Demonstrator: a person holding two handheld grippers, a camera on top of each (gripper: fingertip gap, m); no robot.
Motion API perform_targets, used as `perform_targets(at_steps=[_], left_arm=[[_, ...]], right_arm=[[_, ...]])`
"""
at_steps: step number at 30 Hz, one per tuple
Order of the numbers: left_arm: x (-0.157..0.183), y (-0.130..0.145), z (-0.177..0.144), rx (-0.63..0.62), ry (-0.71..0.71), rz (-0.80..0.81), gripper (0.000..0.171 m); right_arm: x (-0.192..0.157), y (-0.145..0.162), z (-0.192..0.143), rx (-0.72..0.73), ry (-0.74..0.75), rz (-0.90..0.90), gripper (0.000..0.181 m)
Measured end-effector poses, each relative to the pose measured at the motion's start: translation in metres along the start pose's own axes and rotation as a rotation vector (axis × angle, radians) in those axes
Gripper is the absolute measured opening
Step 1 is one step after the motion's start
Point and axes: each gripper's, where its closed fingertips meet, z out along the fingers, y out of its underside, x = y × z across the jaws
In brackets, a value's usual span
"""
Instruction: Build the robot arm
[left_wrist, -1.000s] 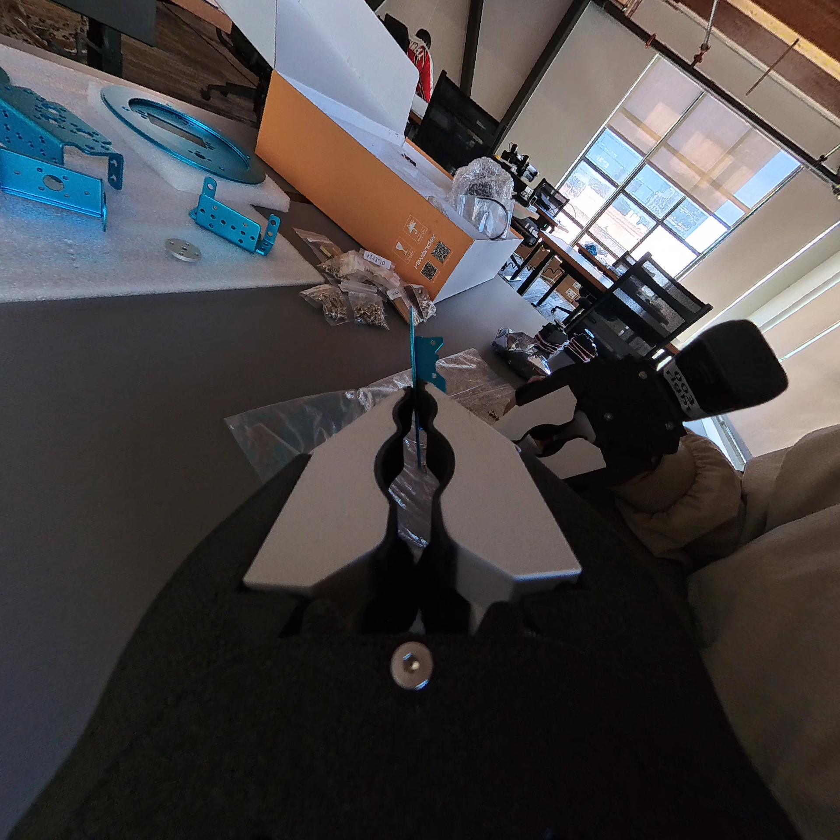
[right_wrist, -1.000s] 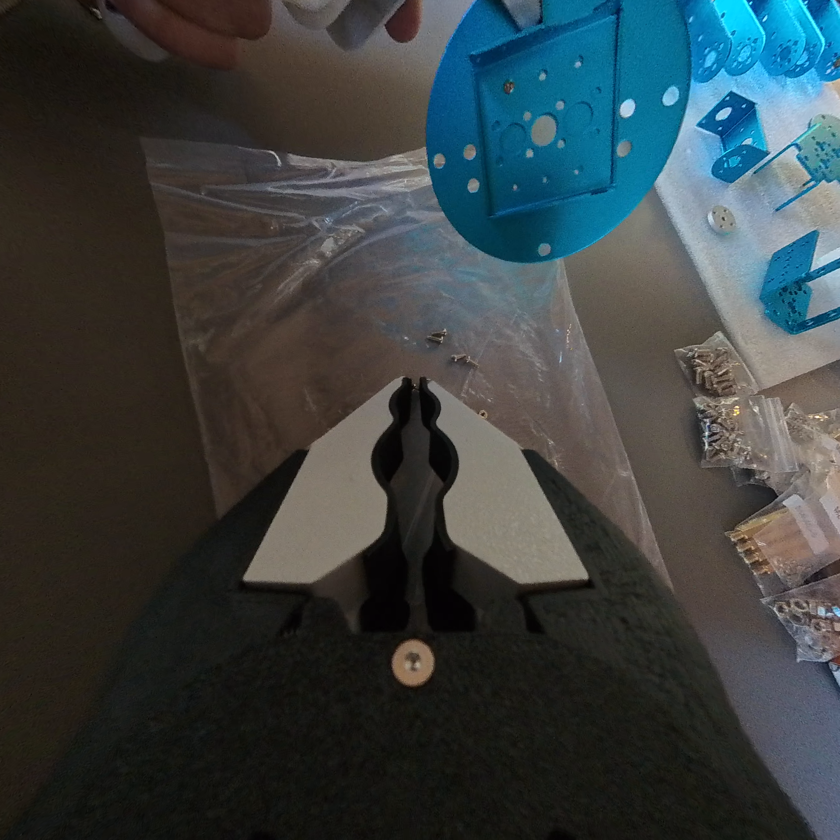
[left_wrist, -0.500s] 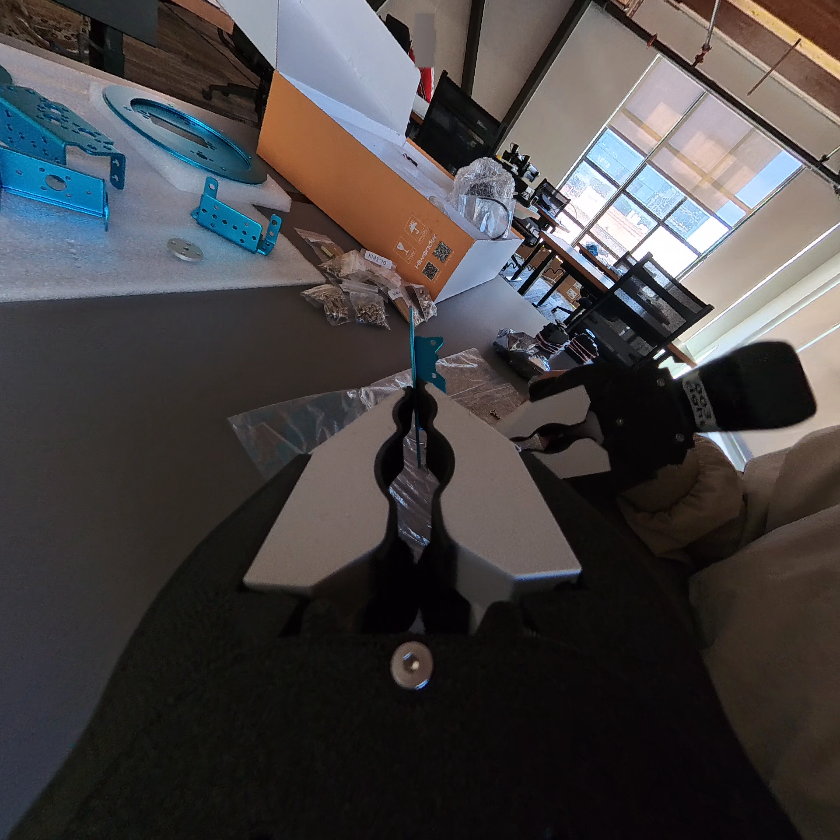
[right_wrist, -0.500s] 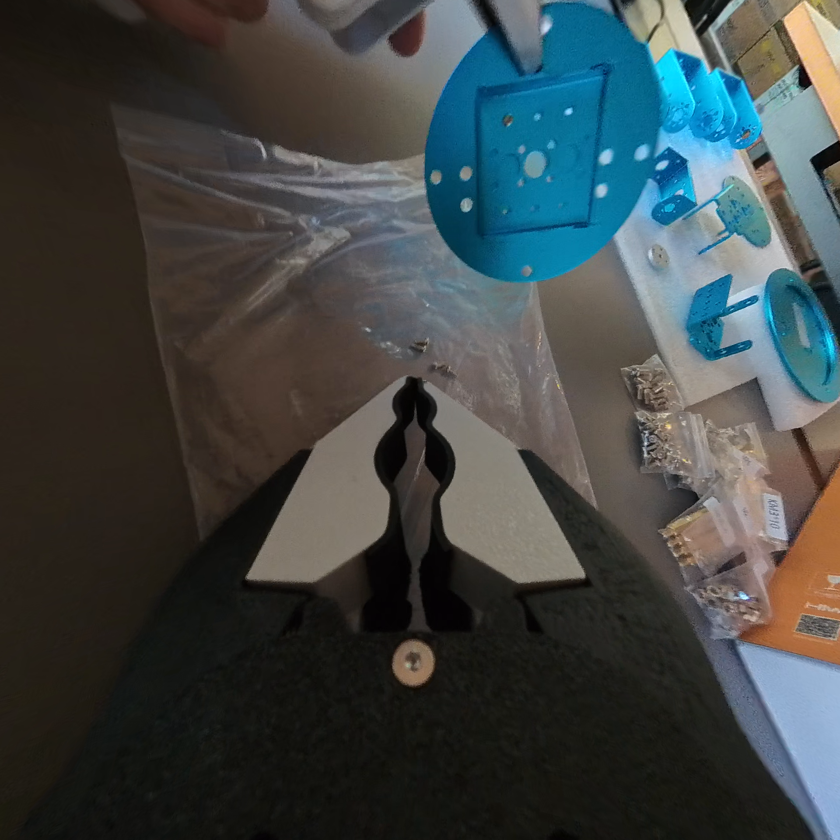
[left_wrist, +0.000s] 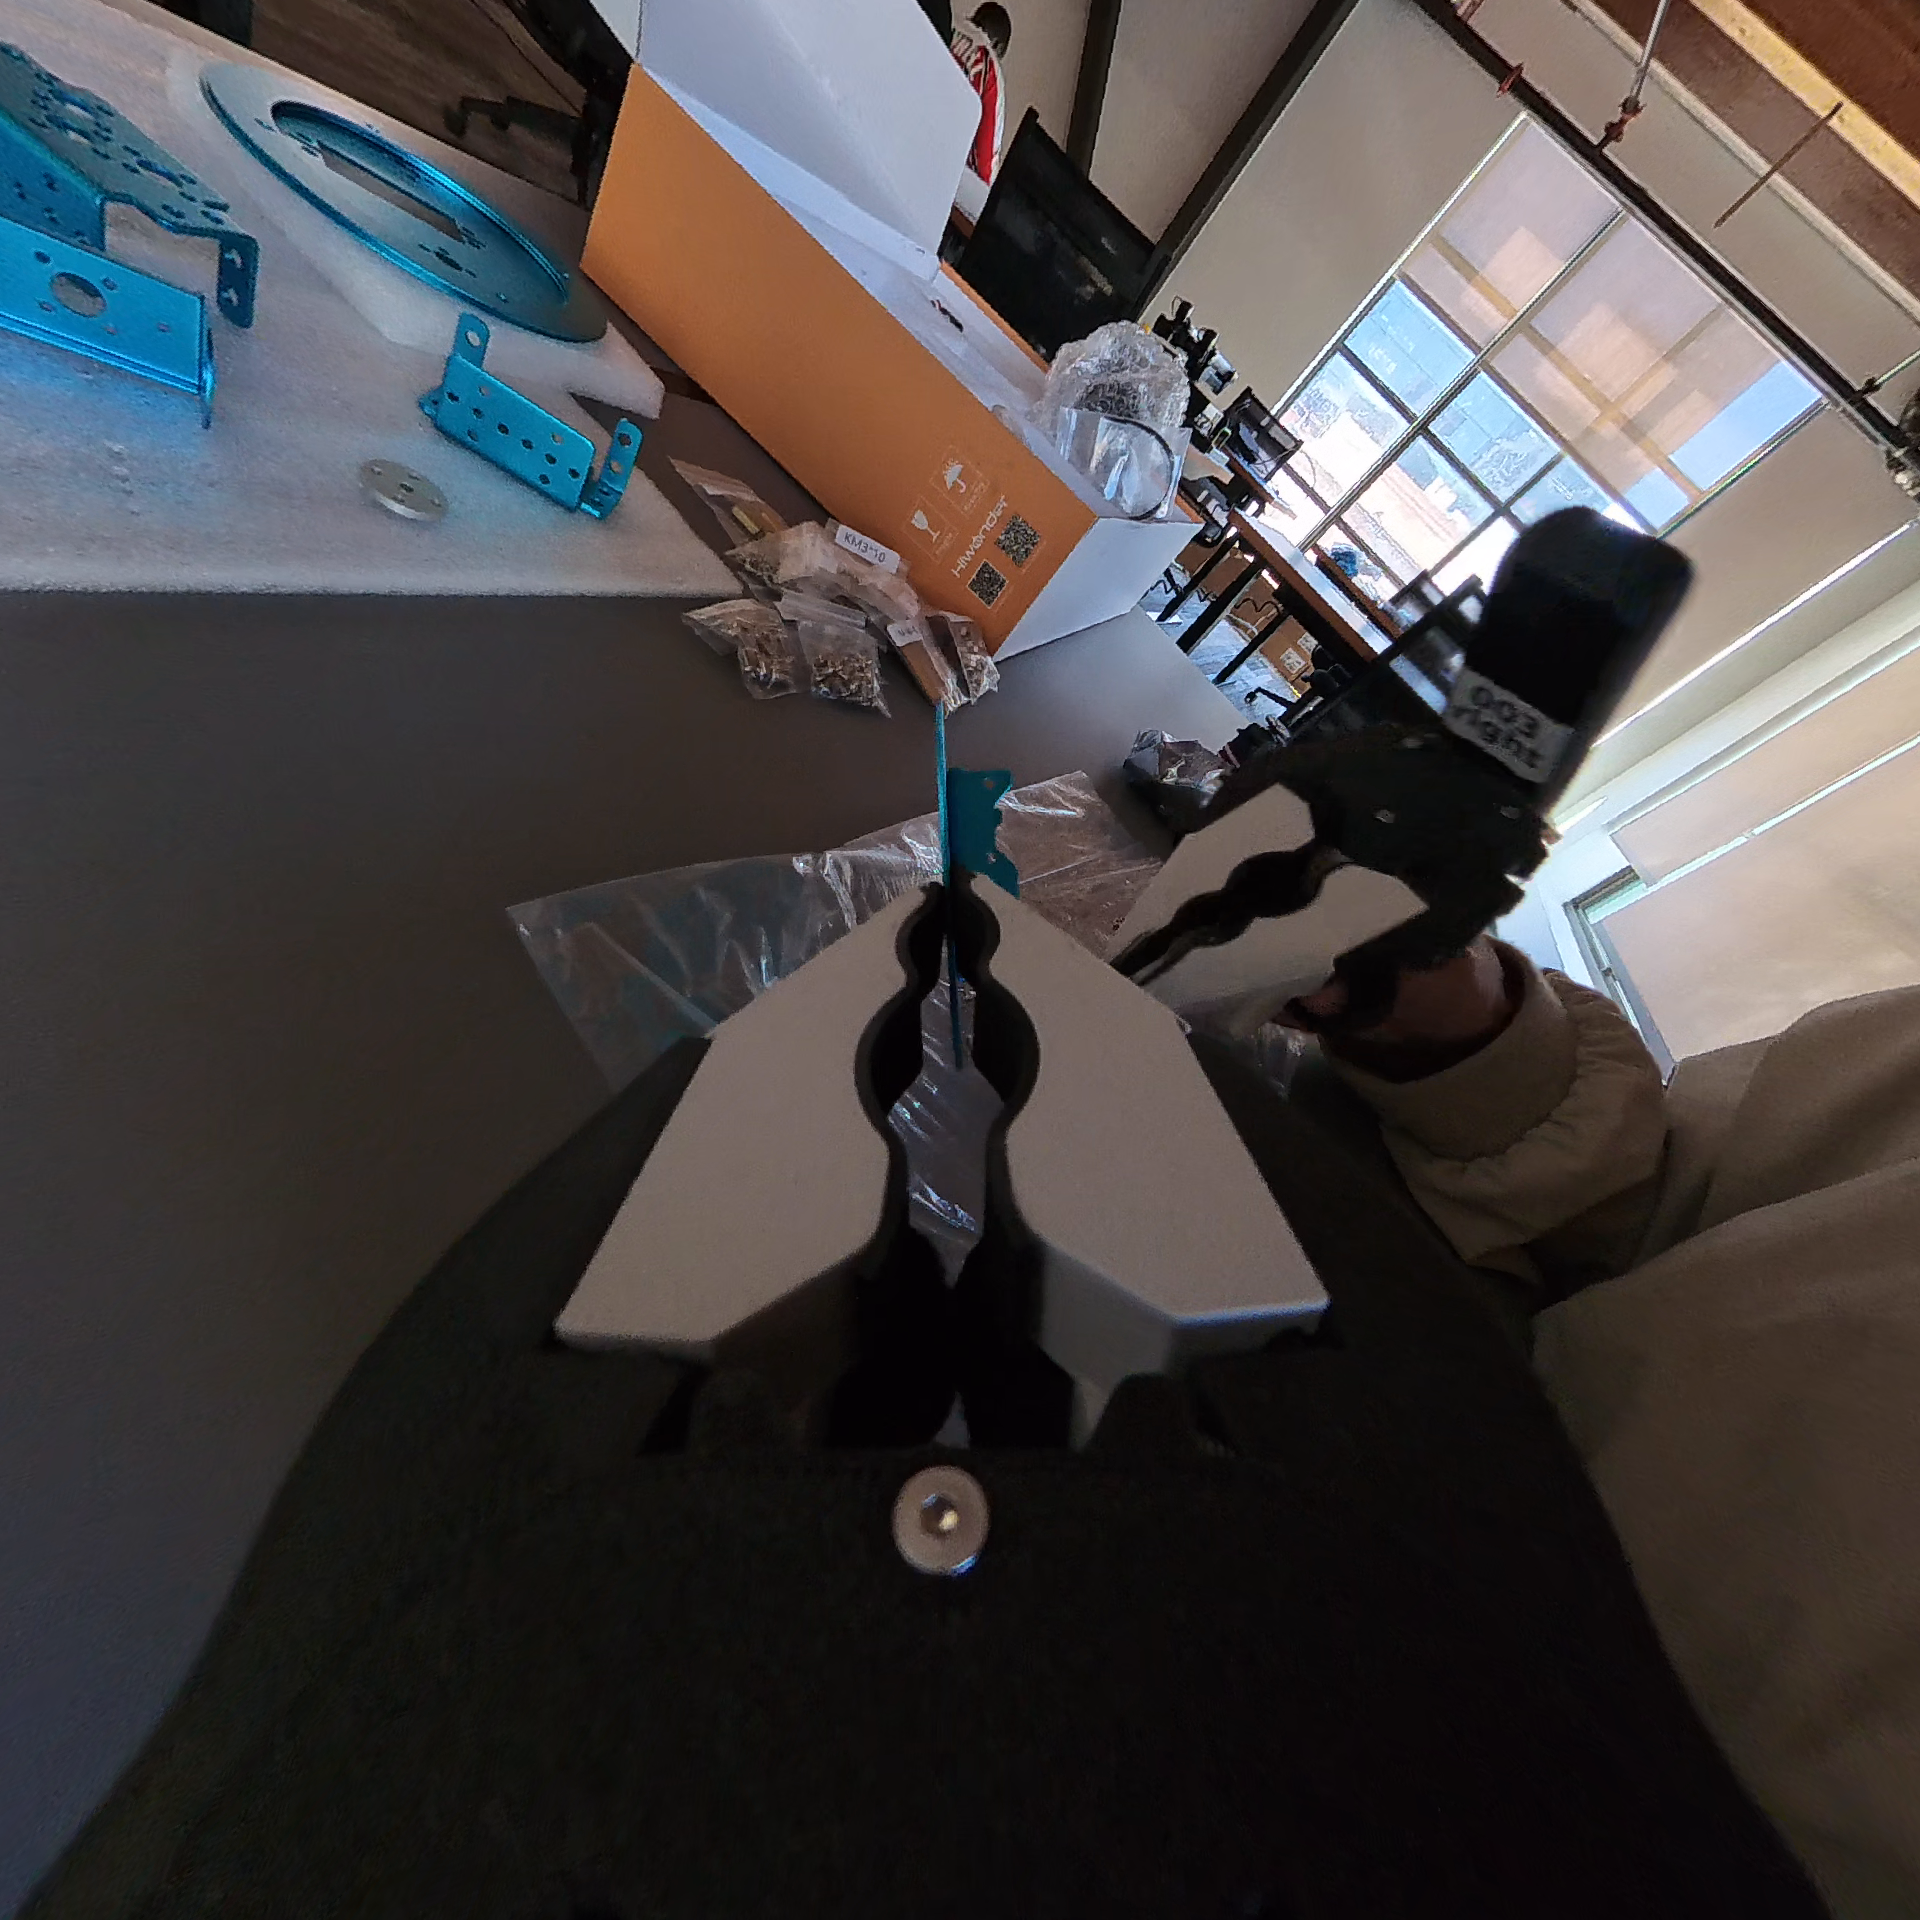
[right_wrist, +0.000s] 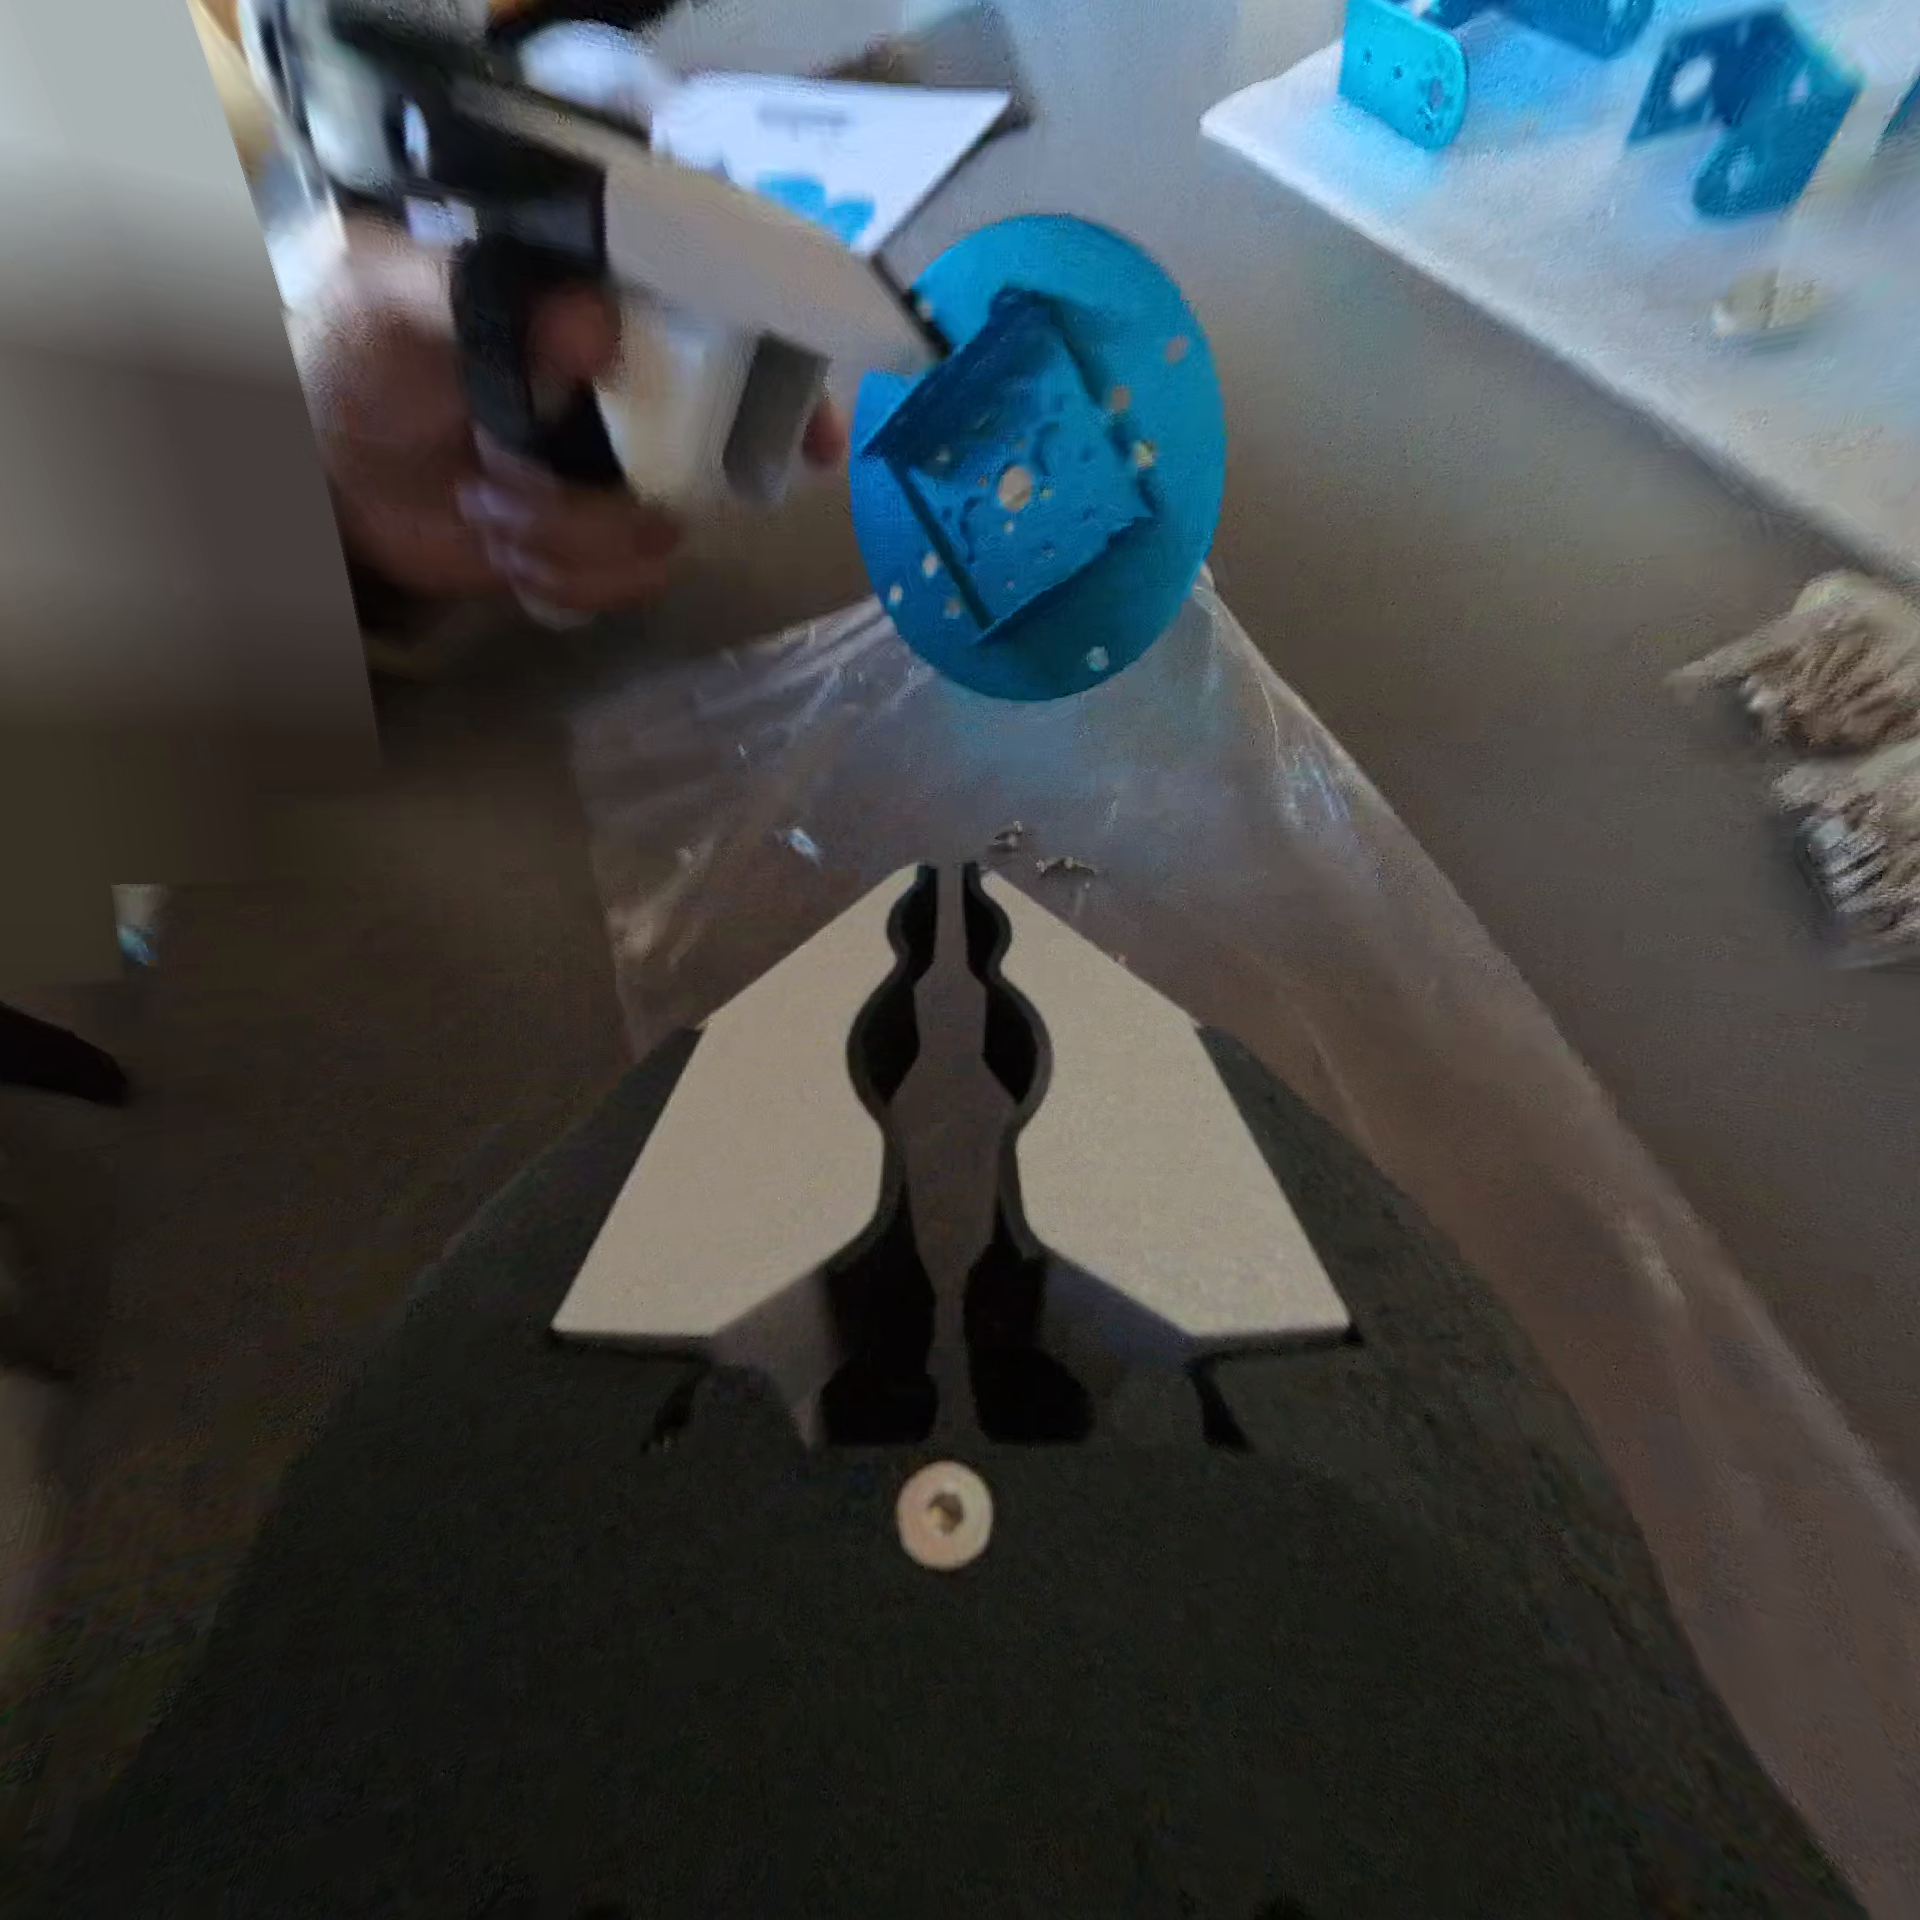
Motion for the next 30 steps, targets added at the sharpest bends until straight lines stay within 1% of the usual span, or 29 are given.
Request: perform_targets(at_steps=[3,5,8,10,12,13,15,18,22,26,30], left_arm=[[0.002,0.0,0.0,0.0,0.004,0.007,0.0],[0.002,0.0,0.0,-0.001,0.006,0.01,0.0],[0.002,-0.001,0.0,0.0,0.005,0.011,0.0],[0.002,-0.001,0.0,0.003,-0.002,0.02,0.0],[0.002,-0.002,-0.001,0.005,-0.007,0.032,0.0],[0.001,-0.003,-0.001,0.007,-0.011,0.039,0.0],[0.0,-0.003,-0.001,0.009,-0.022,0.052,0.0],[-0.003,-0.005,-0.002,0.013,-0.024,0.041,0.0],[-0.002,-0.005,-0.002,0.013,-0.022,0.038,0.0],[-0.001,-0.005,-0.002,0.011,-0.02,0.045,0.0],[-0.001,-0.004,-0.002,0.01,-0.018,0.044,0.0]], right_arm=[[-0.001,0.006,-0.002,-0.114,0.086,-0.22,0.01],[-0.002,0.014,-0.005,-0.249,0.107,-0.33,0.013],[-0.003,0.017,-0.016,-0.47,0.108,-0.49,0.014],[-0.002,0.011,-0.013,-0.54,0.097,-0.571,0.011],[-0.002,0.017,-0.005,-0.624,0.056,-0.619,0.009],[0.0,0.021,-0.001,-0.661,0.054,-0.645,0.012],[0.0,0.023,0.007,-0.681,0.04,-0.668,0.008],[0.006,0.021,0.012,-0.698,0.059,-0.68,0.008],[0.007,0.027,0.015,-0.749,0.027,-0.662,0.01],[0.007,0.026,0.015,-0.756,0.016,-0.653,0.005],[0.006,0.028,0.017,-0.763,-0.006,-0.65,0.005]])
